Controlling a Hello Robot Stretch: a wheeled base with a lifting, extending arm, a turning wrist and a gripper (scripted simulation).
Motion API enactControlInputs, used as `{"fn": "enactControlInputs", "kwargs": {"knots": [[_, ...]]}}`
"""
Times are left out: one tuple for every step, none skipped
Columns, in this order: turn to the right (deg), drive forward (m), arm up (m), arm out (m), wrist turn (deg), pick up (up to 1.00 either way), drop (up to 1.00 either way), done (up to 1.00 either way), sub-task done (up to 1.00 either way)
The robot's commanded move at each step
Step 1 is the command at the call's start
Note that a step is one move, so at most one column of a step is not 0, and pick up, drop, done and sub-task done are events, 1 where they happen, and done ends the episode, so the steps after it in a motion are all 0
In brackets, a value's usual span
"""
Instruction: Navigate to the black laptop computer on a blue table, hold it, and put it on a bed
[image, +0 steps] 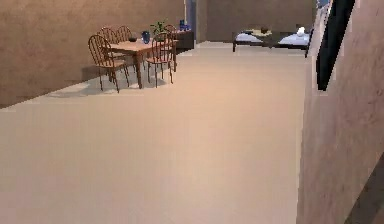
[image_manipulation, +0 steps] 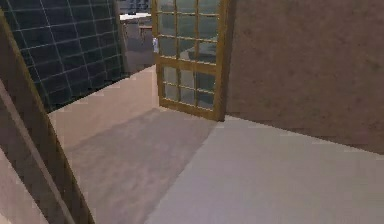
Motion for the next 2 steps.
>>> {"fn": "enactControlInputs", "kwargs": {"knots": [[0.0,1.0,0.0,0.0,0.0,0.0,0.0,0.0,0.0],[3.0,0.0,0.0,0.0,0.0,0.0,0.0,0.0,0.0]]}}
